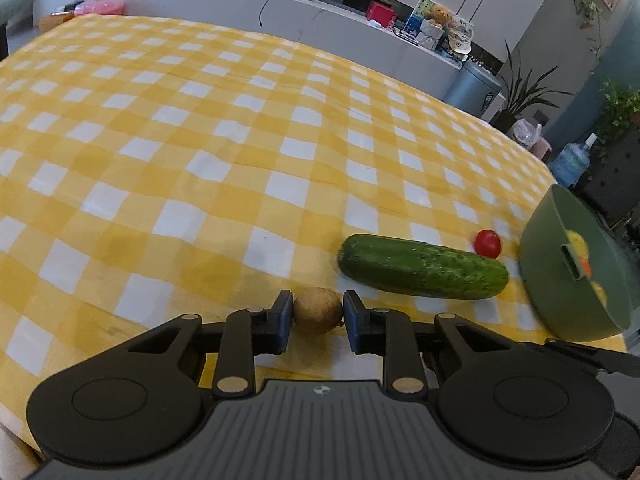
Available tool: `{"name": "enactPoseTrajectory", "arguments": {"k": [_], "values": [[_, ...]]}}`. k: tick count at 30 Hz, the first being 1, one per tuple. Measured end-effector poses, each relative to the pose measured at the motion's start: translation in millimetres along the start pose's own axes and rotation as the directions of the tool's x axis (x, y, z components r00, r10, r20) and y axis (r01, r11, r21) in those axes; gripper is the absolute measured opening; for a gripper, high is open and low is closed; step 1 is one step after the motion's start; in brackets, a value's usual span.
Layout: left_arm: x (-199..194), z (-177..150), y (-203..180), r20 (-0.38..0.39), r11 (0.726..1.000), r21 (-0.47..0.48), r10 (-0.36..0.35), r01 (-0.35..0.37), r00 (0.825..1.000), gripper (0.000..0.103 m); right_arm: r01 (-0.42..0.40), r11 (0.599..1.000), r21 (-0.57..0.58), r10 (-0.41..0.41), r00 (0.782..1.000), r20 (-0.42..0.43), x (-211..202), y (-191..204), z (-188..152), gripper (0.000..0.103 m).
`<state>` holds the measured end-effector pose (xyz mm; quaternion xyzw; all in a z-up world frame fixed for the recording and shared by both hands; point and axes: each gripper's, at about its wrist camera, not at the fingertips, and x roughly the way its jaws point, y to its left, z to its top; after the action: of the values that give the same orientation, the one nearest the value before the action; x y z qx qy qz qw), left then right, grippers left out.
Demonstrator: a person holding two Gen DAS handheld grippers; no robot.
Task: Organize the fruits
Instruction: 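Close the left tool on a brown fruit while the right tool grasps another, then carry both brown fruits into the colander and open both tools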
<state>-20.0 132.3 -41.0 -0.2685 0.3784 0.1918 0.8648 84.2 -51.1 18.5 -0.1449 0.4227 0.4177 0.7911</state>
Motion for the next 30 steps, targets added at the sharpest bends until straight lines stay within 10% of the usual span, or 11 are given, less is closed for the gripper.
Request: {"name": "enactPoseTrajectory", "arguments": {"k": [15, 23, 30], "values": [[-43, 16, -23, 0.056, 1.0, -0.012, 0.018, -0.017, 0.998, 0.03, -0.081, 0.985, 0.154, 0.051, 0.981, 0.185, -52, -37, 2, 0.023], [-66, 20, -52, 0.089, 0.998, 0.022, -0.063, 0.061, 0.994, 0.03, -0.15, 0.903, 0.402, -0.051, 0.893, 0.447, -110, -98, -7, 0.023], [-75, 23, -93, 0.119, 0.988, 0.067, -0.145, 0.137, 0.982, 0.03, -0.071, 0.785, 0.615, -0.289, 0.837, 0.465, -143, -145, -29, 0.023]]}}
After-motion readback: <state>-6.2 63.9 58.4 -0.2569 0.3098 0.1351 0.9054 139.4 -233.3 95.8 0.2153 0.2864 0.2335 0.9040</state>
